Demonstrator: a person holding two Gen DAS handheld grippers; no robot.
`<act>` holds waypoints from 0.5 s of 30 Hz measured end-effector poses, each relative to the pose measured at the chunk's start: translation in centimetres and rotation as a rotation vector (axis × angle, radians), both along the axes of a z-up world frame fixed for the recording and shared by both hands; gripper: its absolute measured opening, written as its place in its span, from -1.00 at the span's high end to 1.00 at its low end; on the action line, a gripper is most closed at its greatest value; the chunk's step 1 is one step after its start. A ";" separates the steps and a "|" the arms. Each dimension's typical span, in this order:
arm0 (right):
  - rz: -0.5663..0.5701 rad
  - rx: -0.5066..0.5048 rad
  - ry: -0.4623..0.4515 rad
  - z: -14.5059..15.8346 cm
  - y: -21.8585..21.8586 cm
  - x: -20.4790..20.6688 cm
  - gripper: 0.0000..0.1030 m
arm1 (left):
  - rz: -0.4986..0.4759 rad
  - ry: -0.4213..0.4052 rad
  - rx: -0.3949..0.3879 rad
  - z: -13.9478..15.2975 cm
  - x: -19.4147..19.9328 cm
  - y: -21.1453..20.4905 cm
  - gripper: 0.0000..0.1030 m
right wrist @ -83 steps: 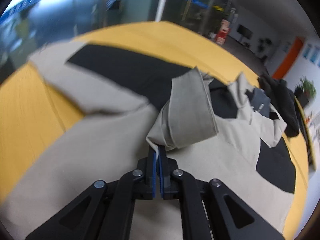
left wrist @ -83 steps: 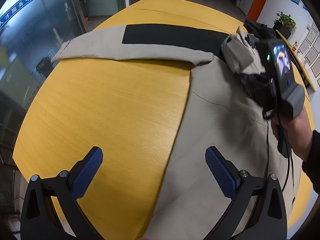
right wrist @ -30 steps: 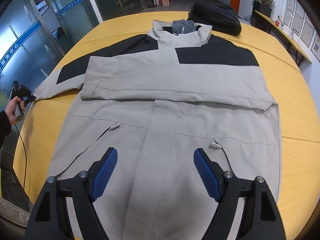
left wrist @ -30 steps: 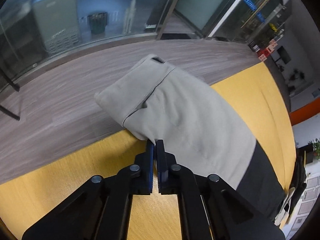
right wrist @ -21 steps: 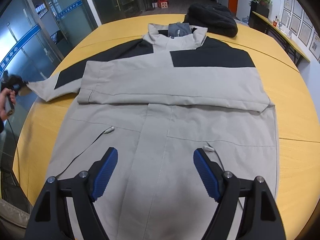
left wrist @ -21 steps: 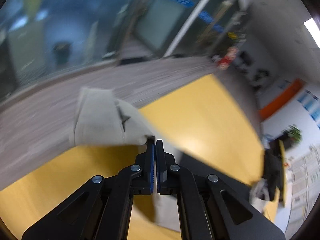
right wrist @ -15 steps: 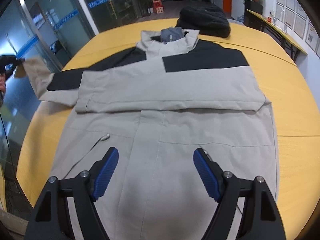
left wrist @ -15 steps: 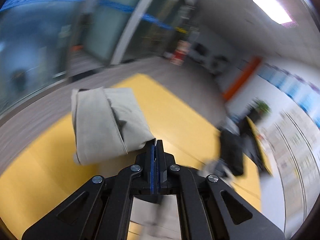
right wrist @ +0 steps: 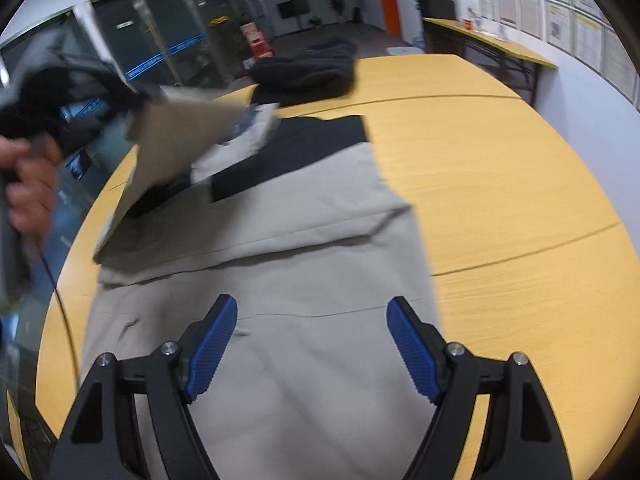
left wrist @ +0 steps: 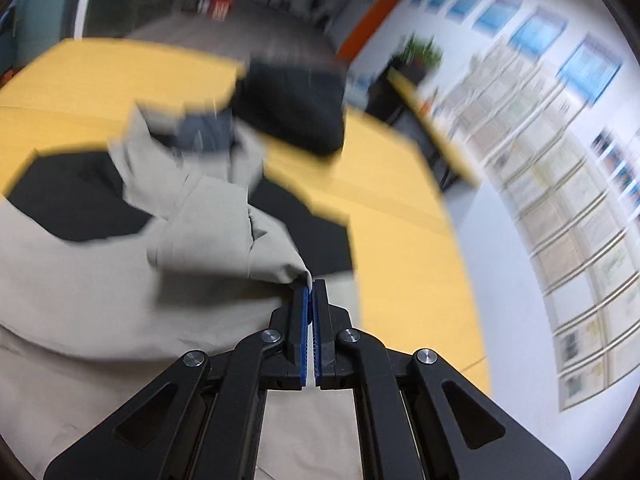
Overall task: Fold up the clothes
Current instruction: 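Grasp the other sleeve with the left tool and lift it, then fold the held sleeve across the body and open the left tool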
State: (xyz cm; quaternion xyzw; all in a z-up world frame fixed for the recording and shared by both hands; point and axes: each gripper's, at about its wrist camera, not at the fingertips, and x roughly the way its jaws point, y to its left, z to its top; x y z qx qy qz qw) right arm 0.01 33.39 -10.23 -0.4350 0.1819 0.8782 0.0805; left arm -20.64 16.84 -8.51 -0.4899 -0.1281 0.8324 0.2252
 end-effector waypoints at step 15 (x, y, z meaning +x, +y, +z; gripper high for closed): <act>0.308 0.224 -0.005 -1.6 -3.1 -10.8 -0.66 | 0.072 0.112 -0.171 -1.6 5.7 -14.9 -0.56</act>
